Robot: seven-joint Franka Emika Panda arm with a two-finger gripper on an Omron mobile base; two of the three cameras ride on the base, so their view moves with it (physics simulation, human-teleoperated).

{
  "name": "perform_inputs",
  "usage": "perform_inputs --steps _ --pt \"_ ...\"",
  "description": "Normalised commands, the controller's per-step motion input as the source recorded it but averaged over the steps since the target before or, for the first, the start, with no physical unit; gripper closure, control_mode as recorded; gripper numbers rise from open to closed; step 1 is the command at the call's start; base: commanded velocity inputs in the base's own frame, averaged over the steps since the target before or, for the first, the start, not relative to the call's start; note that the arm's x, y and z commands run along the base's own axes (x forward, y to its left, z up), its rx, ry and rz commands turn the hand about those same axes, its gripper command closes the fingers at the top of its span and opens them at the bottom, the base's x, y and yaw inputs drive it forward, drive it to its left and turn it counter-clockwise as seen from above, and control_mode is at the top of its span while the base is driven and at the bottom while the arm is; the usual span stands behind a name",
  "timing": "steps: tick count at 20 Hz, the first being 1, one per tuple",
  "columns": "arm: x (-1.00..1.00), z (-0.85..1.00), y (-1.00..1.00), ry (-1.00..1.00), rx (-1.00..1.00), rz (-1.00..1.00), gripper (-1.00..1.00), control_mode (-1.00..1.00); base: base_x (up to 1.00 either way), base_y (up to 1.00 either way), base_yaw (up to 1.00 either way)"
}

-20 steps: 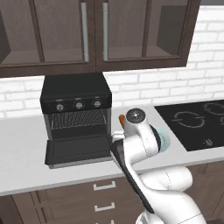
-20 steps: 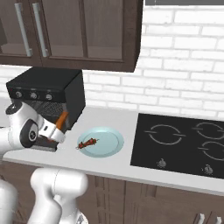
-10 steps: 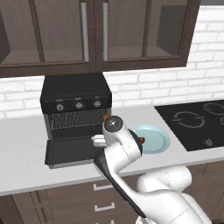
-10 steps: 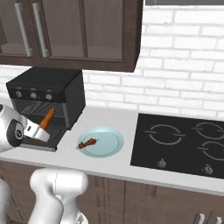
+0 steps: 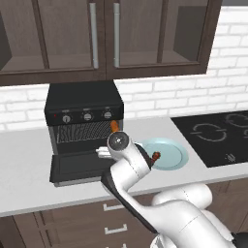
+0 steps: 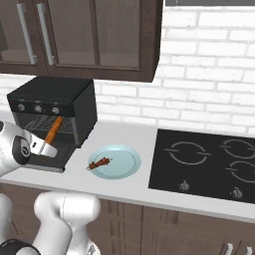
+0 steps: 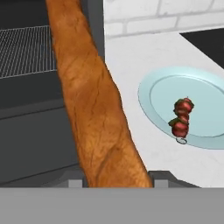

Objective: Pick up the kebab skewer and baguette bread, and place them inside the toaster oven. Close the toaster oven door and start by setting the timer.

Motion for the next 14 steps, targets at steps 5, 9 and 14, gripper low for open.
perform_inputs --steps 5,9,14 --pt "0.14 -0.3 0.29 0.0 0.0 0.0 1.0 -1.0 0.0 0.0 0.0" --pt "0.45 -0.04 0.23 0.0 0.0 0.0 1.0 -1.0 0.0 0.0 0.0" --pt "0.6 0.0 0.16 0.0 0.0 0.0 1.0 -1.0 0.0 0.0 0.0"
